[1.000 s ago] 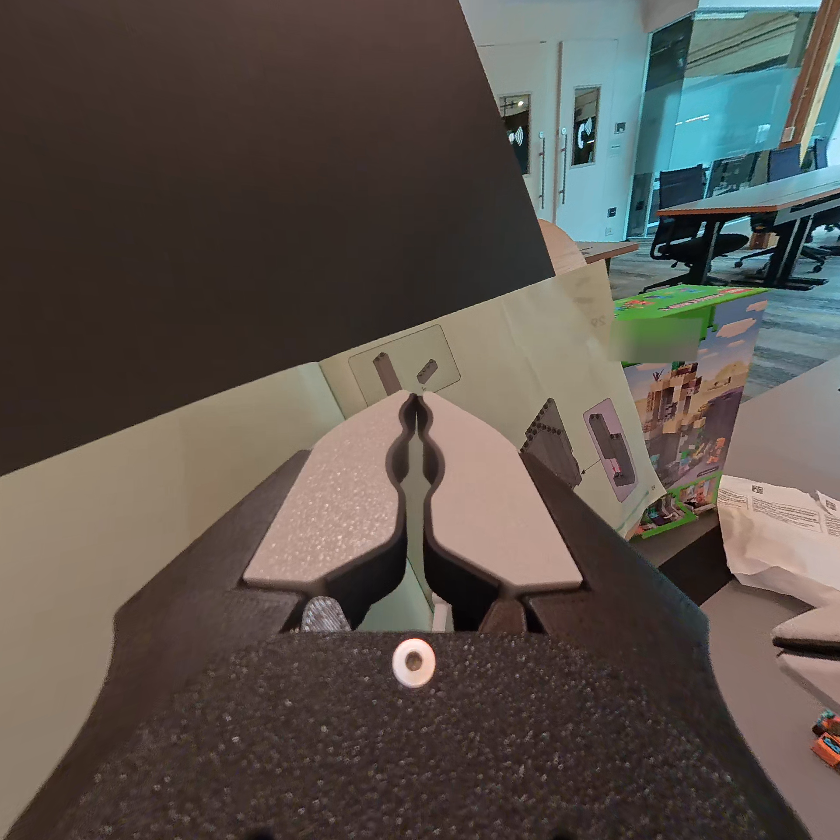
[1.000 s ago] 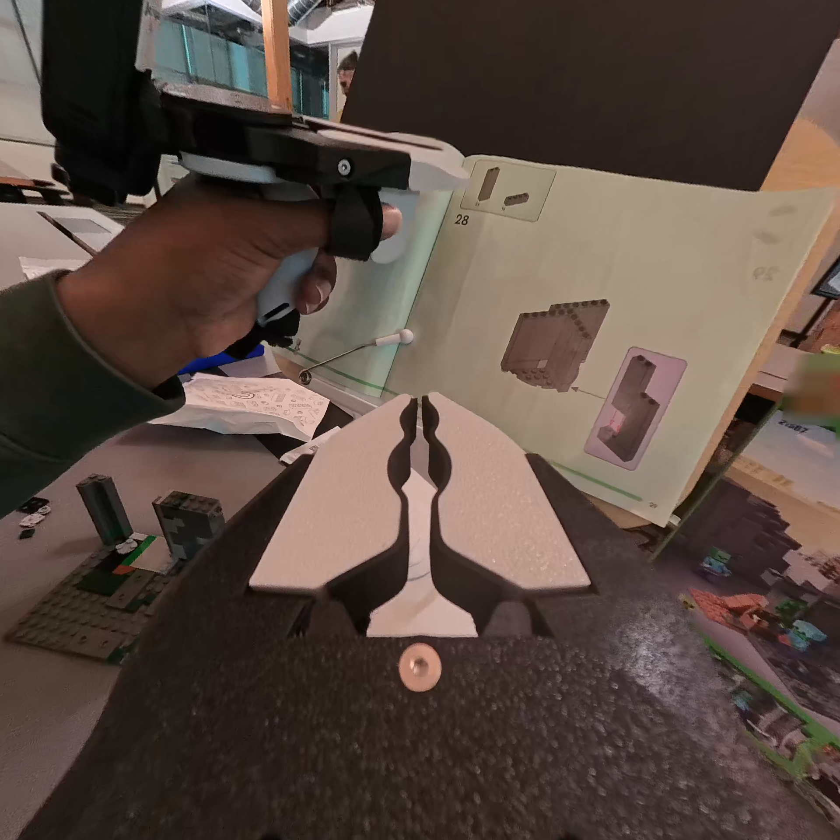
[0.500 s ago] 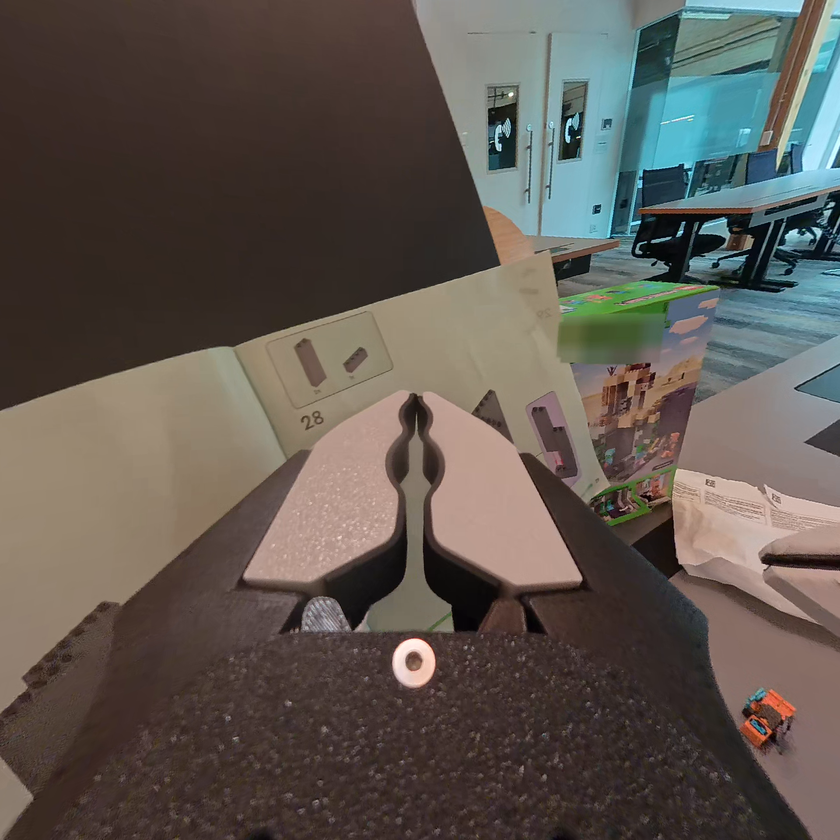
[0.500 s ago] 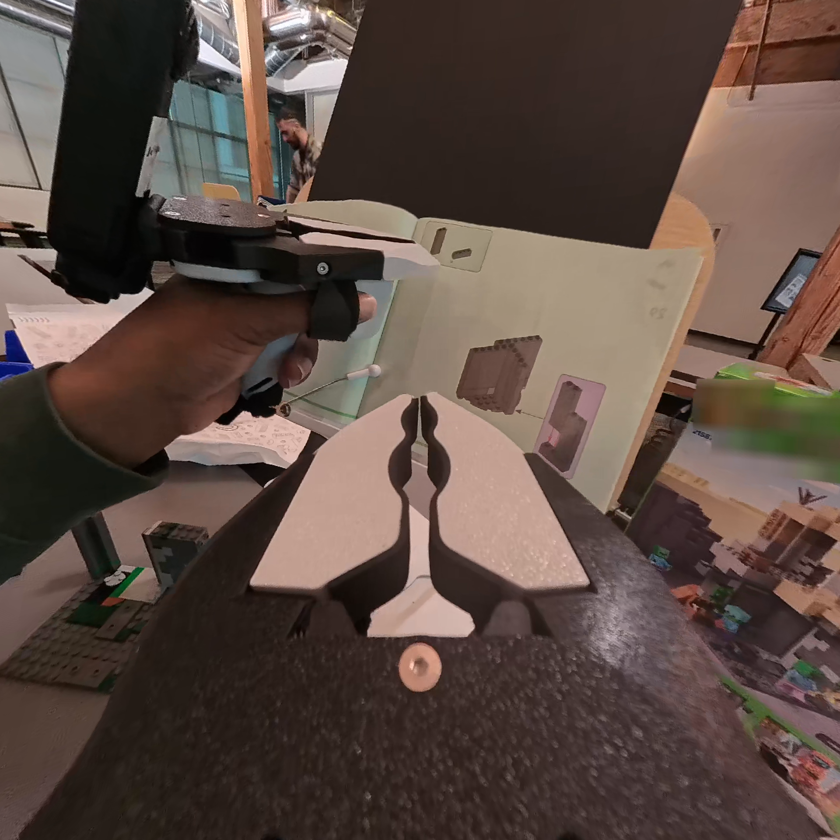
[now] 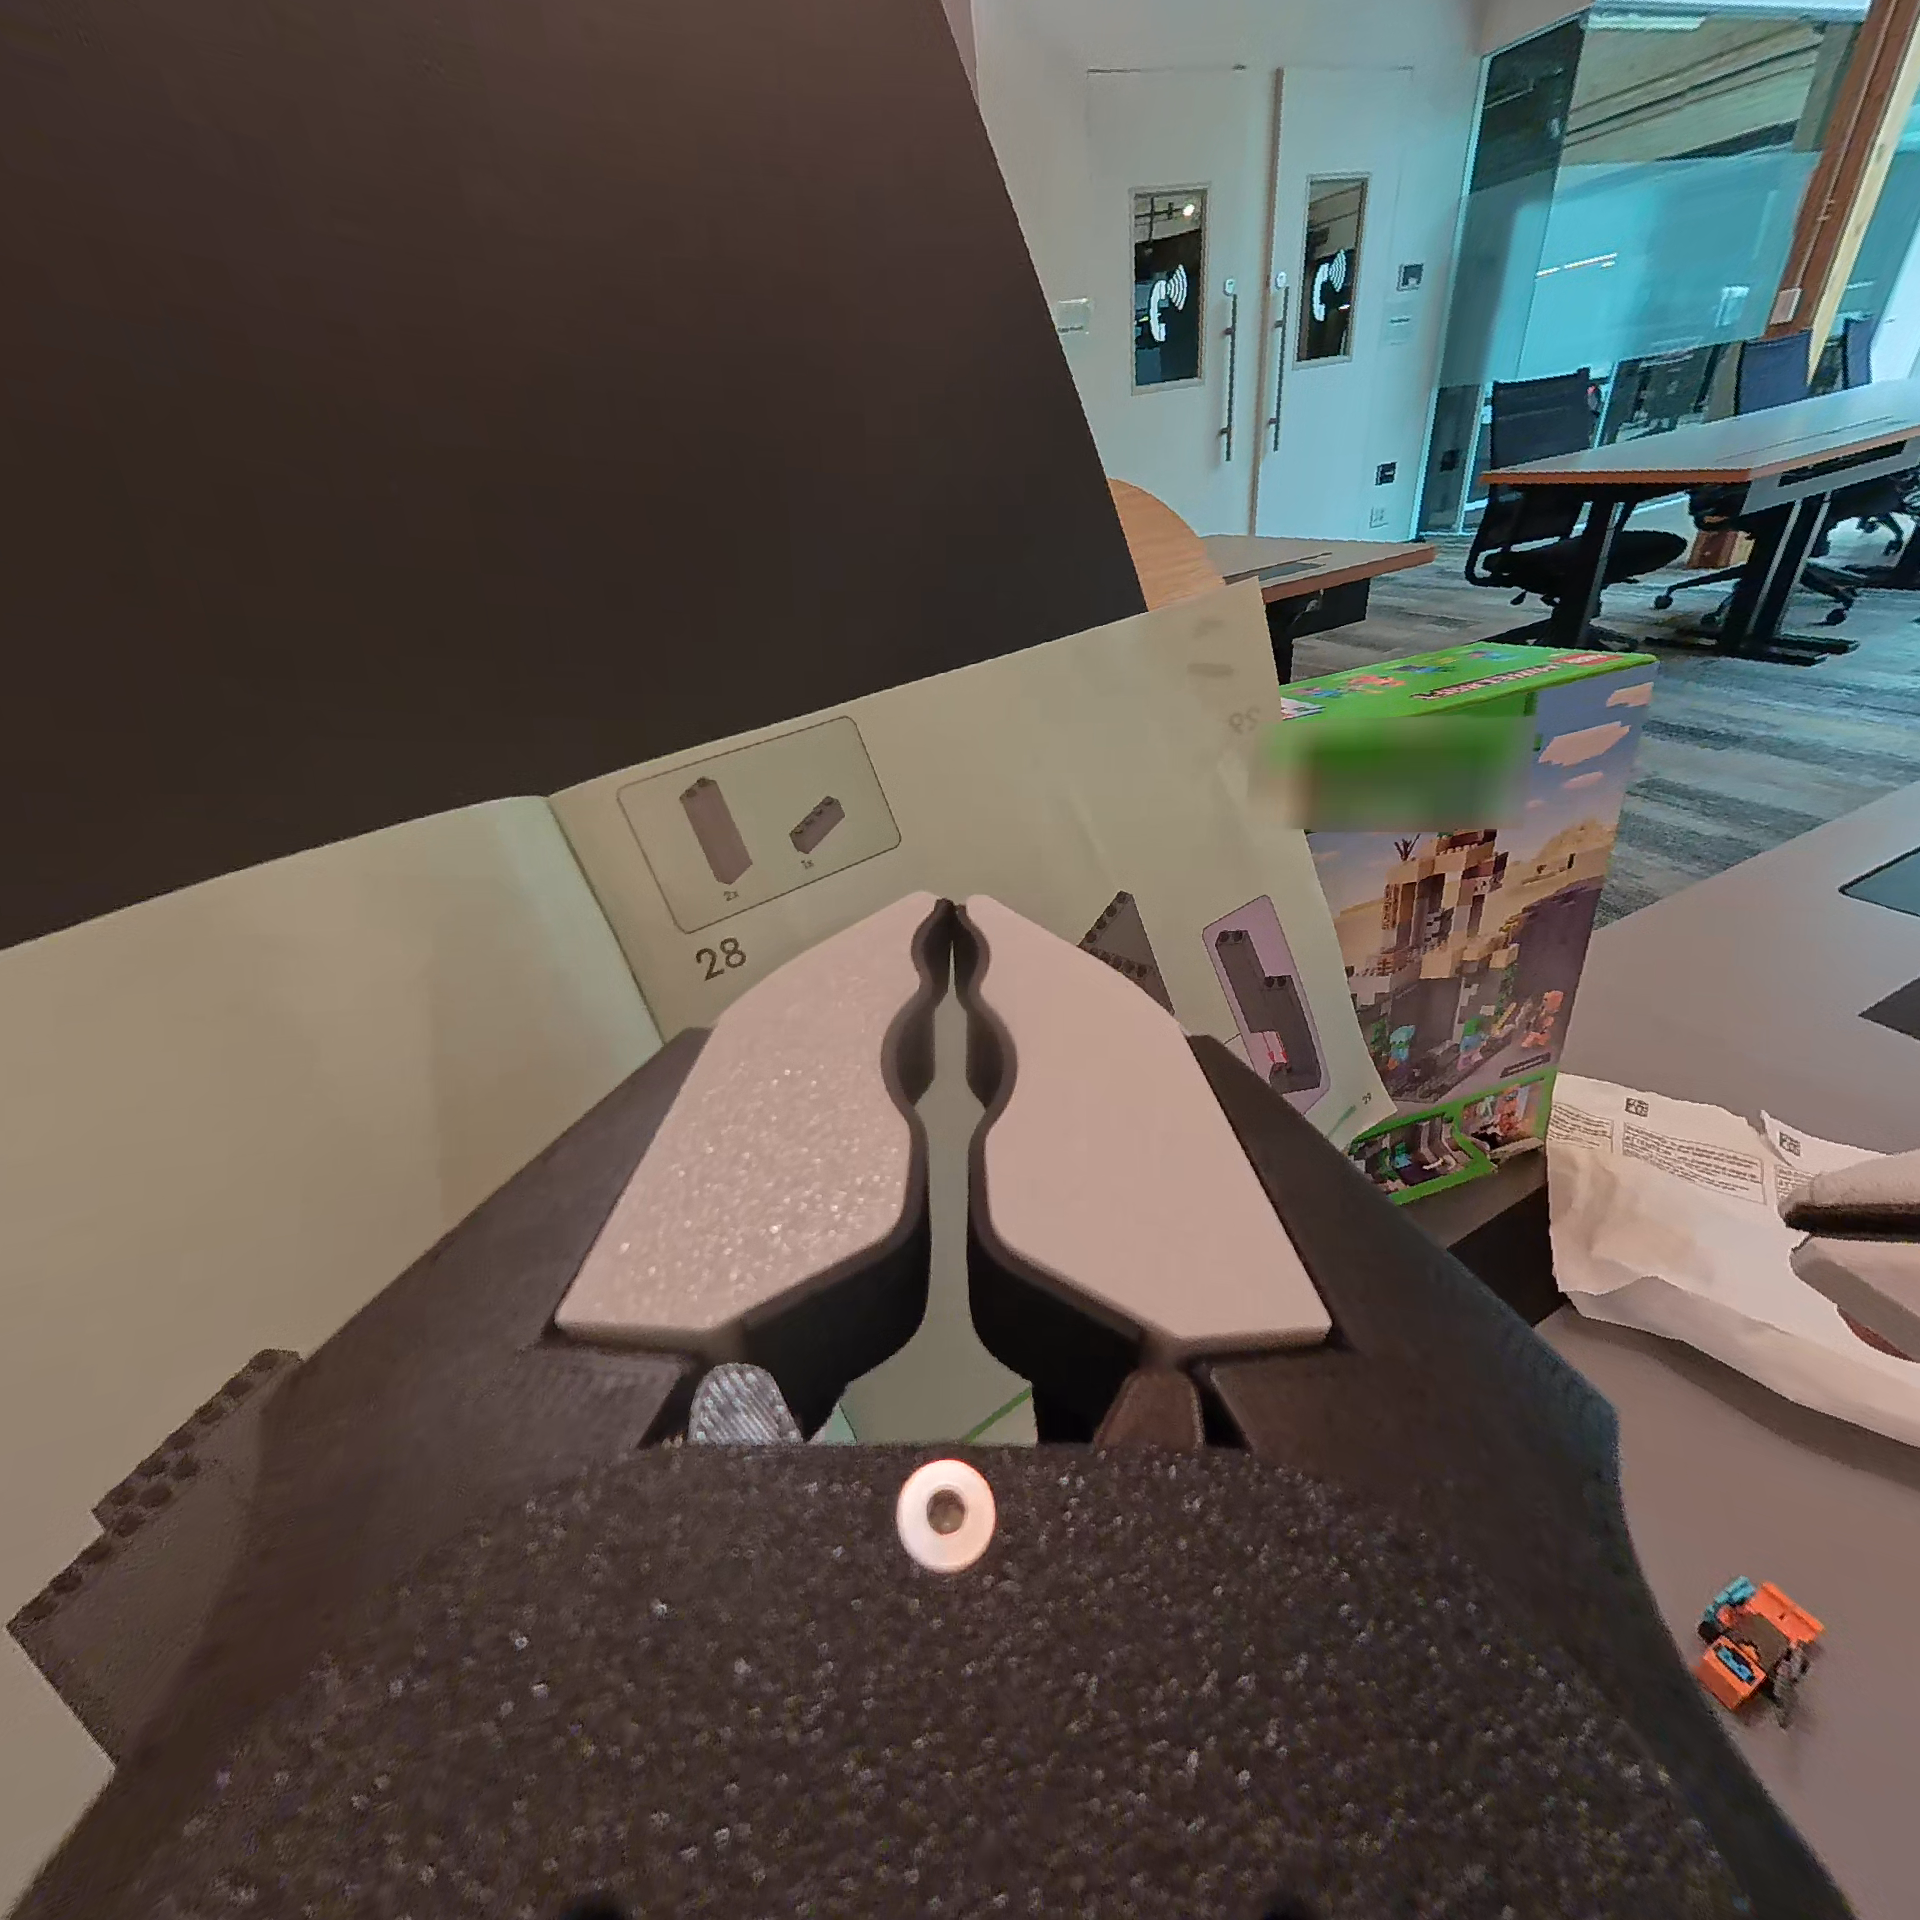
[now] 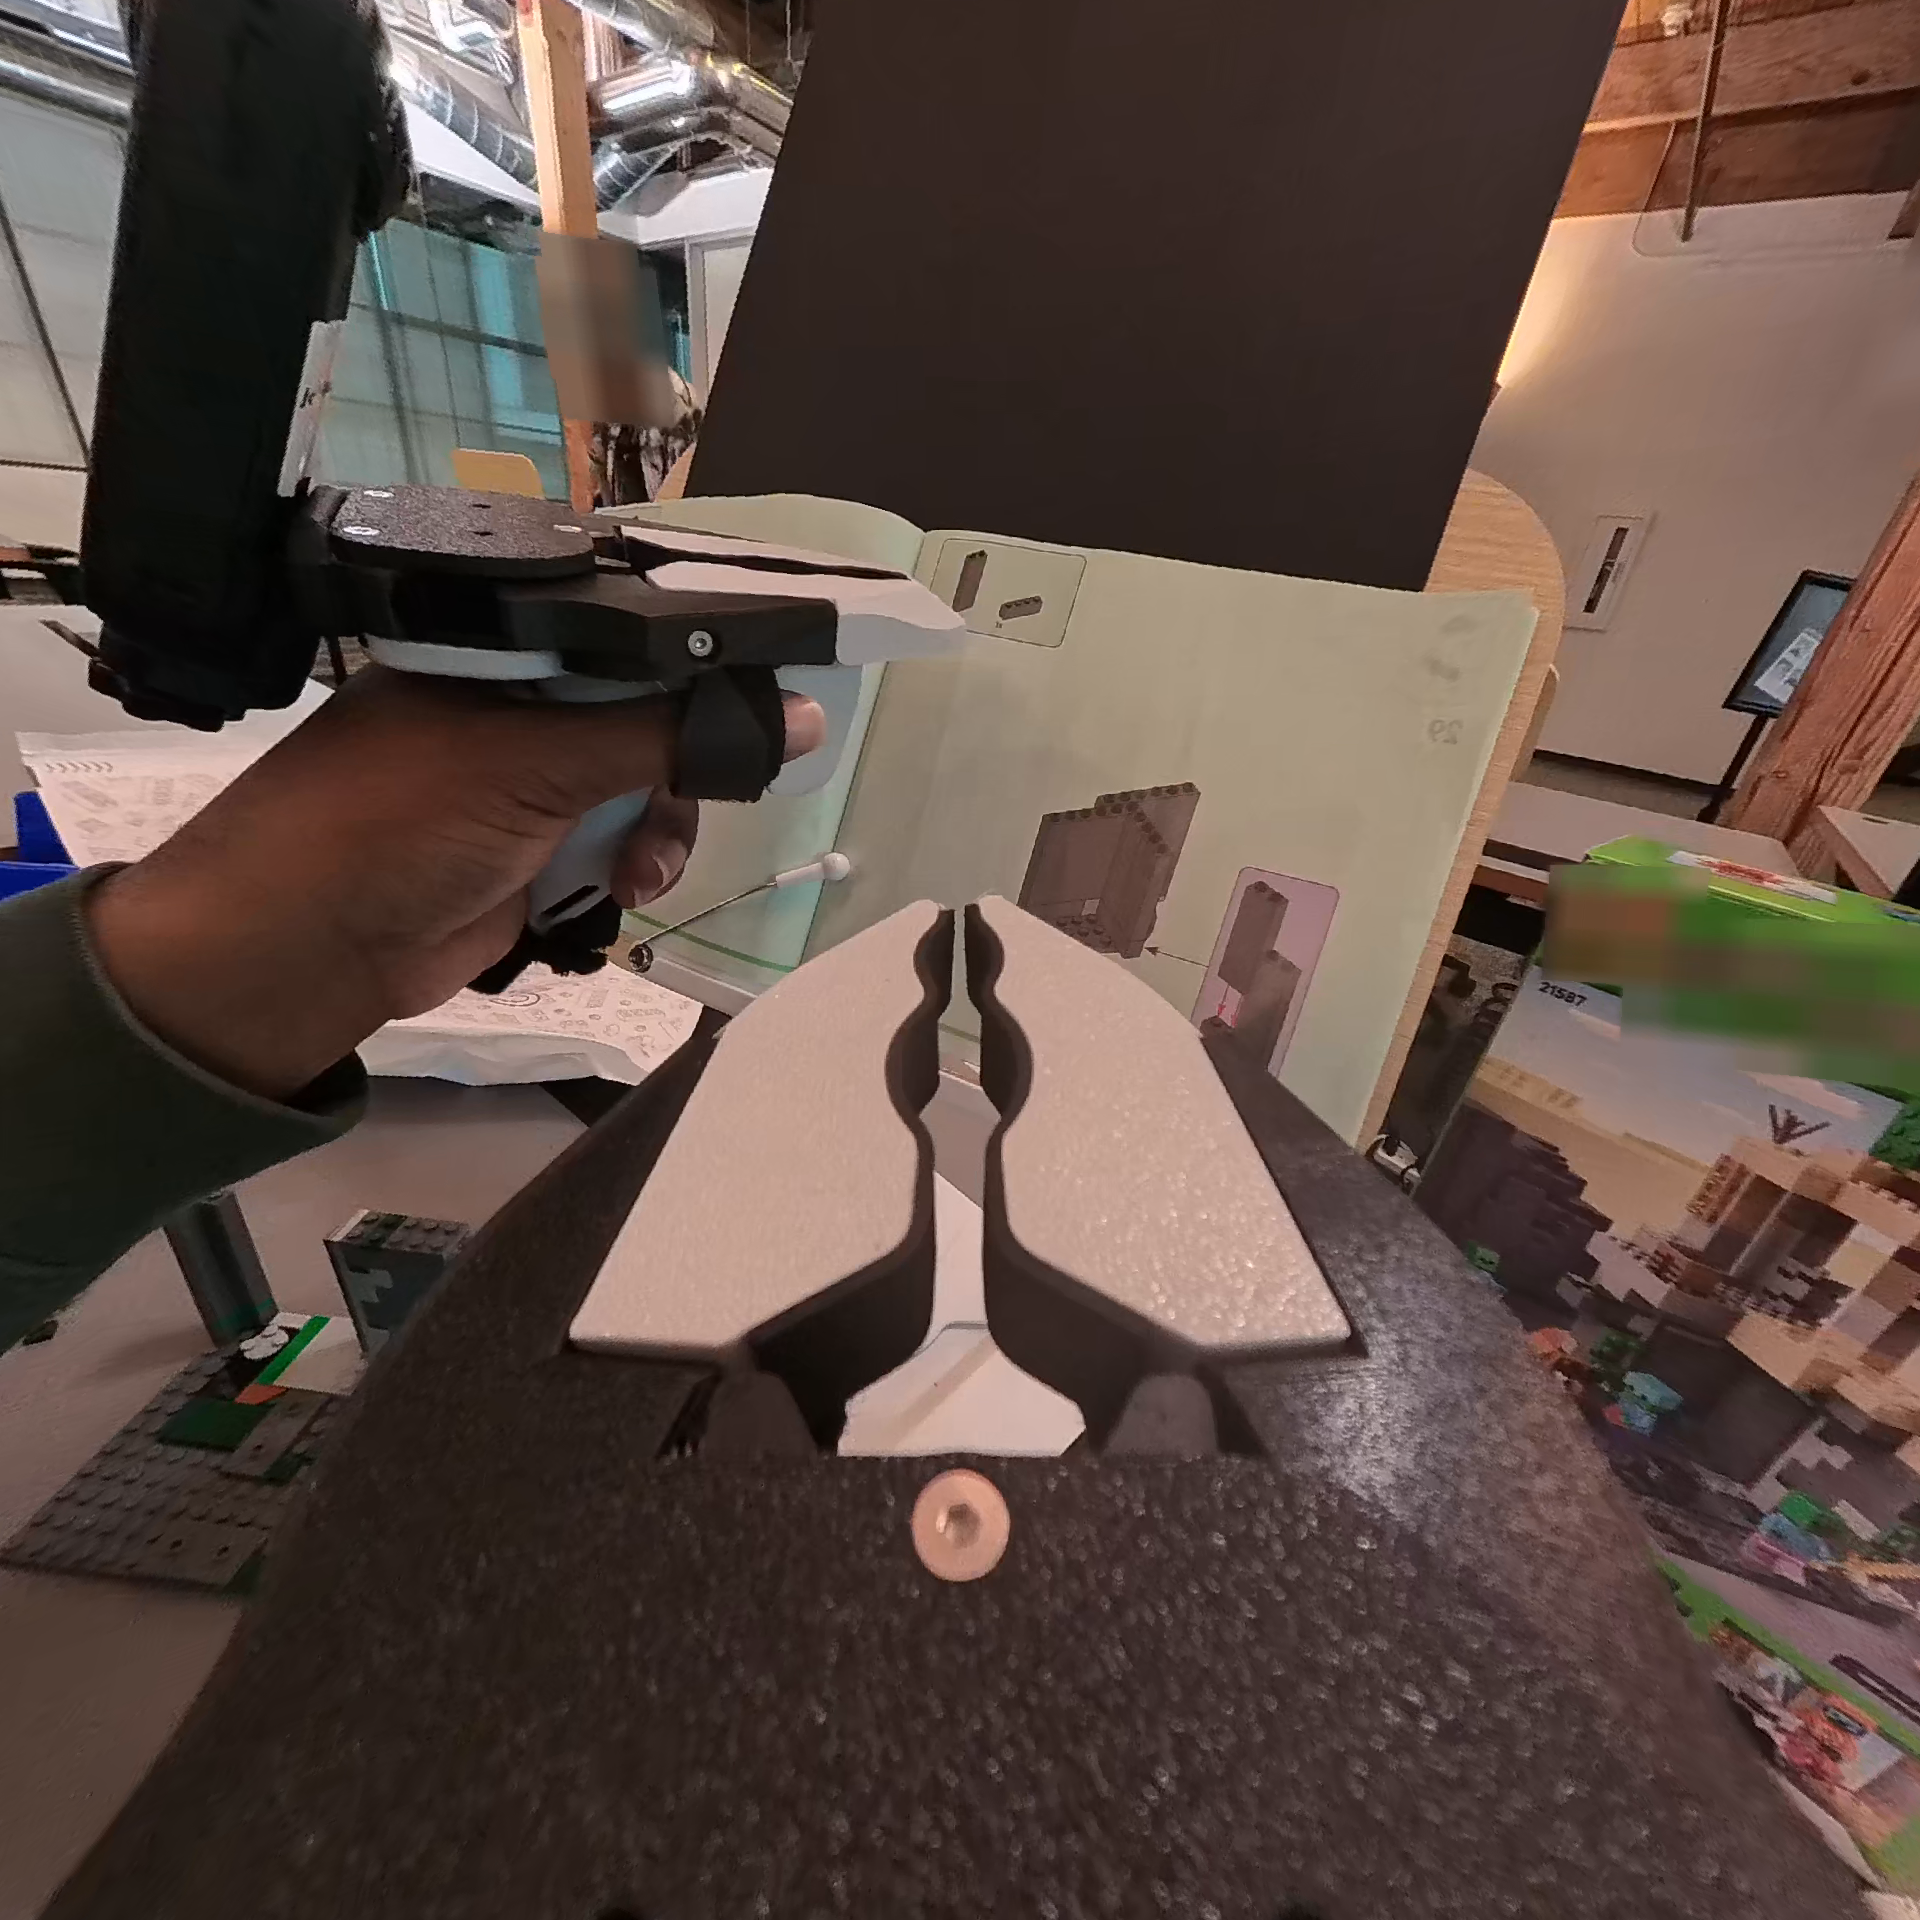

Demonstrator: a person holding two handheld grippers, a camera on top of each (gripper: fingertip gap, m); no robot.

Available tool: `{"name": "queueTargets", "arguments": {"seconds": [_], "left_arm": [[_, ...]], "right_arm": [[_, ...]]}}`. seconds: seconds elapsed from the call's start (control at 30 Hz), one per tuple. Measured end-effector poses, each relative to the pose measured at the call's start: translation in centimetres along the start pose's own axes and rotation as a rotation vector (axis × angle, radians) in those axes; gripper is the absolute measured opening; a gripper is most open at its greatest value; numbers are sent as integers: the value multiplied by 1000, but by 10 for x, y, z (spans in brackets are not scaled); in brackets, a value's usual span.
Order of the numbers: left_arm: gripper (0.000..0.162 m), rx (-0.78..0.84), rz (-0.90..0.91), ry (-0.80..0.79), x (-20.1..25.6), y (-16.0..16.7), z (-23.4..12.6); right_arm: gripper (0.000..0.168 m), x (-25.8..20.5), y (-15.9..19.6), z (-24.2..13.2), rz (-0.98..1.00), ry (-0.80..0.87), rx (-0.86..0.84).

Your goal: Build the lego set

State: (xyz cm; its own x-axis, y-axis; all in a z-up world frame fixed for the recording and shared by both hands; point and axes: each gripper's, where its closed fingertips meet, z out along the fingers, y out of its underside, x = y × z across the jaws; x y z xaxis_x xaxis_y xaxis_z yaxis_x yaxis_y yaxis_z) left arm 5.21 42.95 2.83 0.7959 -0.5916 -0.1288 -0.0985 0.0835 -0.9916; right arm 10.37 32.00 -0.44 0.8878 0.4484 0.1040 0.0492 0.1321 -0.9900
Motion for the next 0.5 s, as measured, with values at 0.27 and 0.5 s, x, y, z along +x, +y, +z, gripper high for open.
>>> {"name": "queueTargets", "arguments": {"seconds": [0.27, 0.5], "left_arm": [[0, 31, -64, 101, 12, 3, -43], [0, 68, -84, 136, 15, 5, -128]], "right_arm": [[2, -2, -1, -1, 11, -15, -1], [0, -25, -11, -7, 38, -143, 42]]}}
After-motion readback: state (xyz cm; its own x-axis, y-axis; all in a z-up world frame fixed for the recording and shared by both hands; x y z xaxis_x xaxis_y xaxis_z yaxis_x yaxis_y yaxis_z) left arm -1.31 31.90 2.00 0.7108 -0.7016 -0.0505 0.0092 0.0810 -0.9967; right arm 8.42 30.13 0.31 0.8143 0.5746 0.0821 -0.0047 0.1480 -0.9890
